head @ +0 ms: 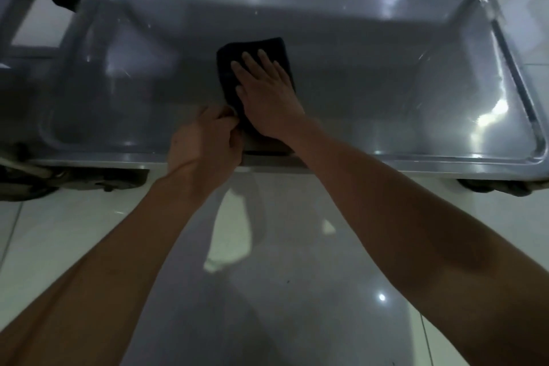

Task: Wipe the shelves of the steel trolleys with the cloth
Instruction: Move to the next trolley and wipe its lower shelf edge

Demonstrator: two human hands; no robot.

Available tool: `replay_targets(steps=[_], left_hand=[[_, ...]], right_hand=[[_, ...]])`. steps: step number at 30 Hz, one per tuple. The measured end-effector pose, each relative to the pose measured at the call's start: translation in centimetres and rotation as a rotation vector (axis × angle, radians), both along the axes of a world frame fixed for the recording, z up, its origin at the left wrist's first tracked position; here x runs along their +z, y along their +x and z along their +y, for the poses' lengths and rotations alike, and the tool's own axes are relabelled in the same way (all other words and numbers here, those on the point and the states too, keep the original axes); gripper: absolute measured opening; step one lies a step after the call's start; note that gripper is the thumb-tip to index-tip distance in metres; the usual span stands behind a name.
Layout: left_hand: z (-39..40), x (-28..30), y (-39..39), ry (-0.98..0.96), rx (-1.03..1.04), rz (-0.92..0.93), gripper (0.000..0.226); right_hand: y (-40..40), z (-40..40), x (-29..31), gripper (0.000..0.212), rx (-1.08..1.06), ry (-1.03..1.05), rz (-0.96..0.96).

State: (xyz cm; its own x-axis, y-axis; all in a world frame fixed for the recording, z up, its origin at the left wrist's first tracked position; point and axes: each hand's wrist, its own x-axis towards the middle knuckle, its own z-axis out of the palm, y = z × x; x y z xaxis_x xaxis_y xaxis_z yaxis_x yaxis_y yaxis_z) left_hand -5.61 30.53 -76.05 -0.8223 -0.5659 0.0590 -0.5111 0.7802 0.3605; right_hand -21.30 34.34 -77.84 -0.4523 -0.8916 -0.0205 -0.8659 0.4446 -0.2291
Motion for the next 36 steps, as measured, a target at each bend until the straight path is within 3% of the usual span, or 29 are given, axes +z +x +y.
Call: replay_targets(steps=[7, 13, 19, 28, 36], left_hand=[[0.9, 0.0, -1.2, -0.040, 0.053, 0.089, 0.025], [4.2, 0.1, -5.8, -0.081, 0.013, 0.075, 0.019], [8.2, -0.4, -11.9, -0.133, -0.109, 0.032, 0.026], [16.8, 0.3, -20.0, -0.052, -0.244, 0.066, 0.036], [21.3, 0.5, -23.5, -0.093, -0.307, -0.076, 0.032]], right_hand=[[-1.5, 0.7, 0.3, 0.055, 0.013, -0.016, -0.033], [-7.4, 3.6, -0.1, 0.056, -0.128, -0.060, -0.056], [-14.7, 9.5, -0.7, 0.056, -0.237, -0.098, -0.056], [-24.3, 21.9, -0.3, 0.053, -0.461, -0.106, 0.033], [-28.3, 29.1, 0.4, 0.052, -0.574, -0.095, 0.047]])
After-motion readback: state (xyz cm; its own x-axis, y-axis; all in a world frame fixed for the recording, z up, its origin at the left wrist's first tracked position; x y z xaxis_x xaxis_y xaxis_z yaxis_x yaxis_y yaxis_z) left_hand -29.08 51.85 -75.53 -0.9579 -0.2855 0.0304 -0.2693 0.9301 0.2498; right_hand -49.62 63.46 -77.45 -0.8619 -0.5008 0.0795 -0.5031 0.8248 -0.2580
